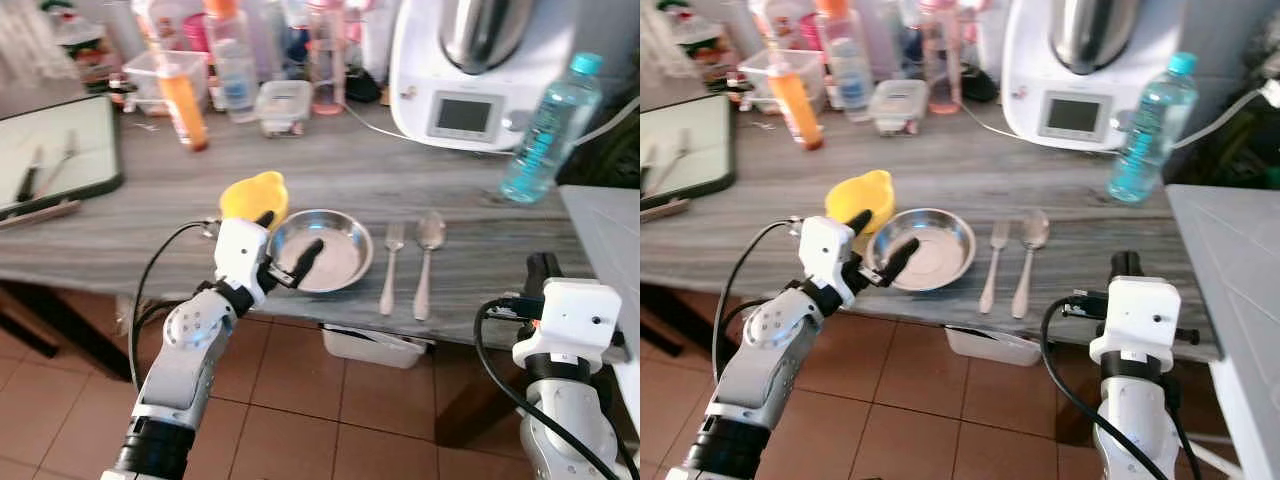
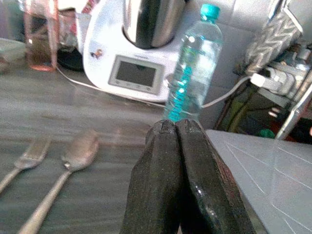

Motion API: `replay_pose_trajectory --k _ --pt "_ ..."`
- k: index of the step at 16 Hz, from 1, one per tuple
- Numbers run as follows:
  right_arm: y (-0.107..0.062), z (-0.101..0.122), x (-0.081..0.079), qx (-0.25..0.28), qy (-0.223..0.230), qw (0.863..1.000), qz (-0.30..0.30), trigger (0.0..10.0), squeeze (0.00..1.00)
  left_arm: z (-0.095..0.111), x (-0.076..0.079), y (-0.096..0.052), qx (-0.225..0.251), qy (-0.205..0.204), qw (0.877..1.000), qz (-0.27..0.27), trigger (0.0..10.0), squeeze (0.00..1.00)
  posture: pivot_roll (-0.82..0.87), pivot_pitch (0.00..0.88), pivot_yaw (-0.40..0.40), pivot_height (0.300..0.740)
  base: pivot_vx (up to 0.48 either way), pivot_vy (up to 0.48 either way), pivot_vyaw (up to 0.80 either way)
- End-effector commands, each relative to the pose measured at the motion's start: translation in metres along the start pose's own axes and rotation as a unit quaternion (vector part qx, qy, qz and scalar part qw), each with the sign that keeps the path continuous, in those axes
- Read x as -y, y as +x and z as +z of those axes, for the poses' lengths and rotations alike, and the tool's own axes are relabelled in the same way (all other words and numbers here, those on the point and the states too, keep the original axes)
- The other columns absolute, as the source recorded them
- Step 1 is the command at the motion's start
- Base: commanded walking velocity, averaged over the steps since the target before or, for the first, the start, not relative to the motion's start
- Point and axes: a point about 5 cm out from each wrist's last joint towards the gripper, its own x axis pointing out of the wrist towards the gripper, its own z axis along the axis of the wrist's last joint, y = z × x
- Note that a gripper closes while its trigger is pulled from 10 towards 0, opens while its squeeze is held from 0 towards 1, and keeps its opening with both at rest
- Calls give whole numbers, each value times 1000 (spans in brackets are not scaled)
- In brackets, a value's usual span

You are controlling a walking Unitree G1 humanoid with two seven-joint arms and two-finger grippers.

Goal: Setting the table

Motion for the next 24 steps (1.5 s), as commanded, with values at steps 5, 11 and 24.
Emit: replay_pose_trajectory --k 5,11,24 --pt "-5 3 4 7 1 1000 -1 10000 0 -15 -13 -27 -6 72 993 94 10000 0 38 50 -1 740 0 0 0" --pt "-11 0 6 -15 30 999 -26 10000 0 -24 -8 -32 -19 103 991 80 10000 0 -1 53 7 740 0 0 0" --pt "-16 -8 29 -40 77 990 -109 10000 0 -12 3 3 -7 90 995 44 10000 0 -22 92 66 740 -248 0 0"
